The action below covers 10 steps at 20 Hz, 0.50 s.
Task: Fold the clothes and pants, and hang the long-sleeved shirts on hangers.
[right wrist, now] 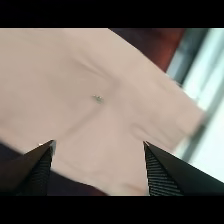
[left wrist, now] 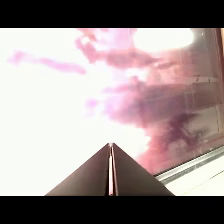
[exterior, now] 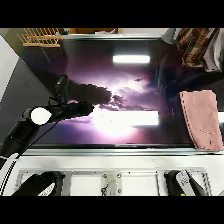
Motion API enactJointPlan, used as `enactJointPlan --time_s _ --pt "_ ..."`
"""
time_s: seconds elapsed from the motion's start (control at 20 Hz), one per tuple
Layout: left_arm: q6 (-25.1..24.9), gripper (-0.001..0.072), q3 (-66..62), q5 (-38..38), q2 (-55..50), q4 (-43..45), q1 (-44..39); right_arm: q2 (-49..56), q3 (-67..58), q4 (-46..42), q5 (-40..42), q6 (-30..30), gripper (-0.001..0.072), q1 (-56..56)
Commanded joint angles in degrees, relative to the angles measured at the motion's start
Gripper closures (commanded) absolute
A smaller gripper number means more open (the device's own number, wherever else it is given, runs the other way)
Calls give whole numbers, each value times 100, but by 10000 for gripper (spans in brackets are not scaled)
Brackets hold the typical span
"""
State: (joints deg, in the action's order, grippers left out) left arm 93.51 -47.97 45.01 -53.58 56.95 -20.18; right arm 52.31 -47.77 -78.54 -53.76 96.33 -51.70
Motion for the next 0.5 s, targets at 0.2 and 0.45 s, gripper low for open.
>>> enactJointPlan --time_s 0.2,0.45 --pt "-7 701 -4 -4 4 2 -4 -396 -243 2212 50 -1648 109 3633" --pt "-7 701 -4 -2 4 4 -4 -52 -225 2159 79 -1711 494 5661"
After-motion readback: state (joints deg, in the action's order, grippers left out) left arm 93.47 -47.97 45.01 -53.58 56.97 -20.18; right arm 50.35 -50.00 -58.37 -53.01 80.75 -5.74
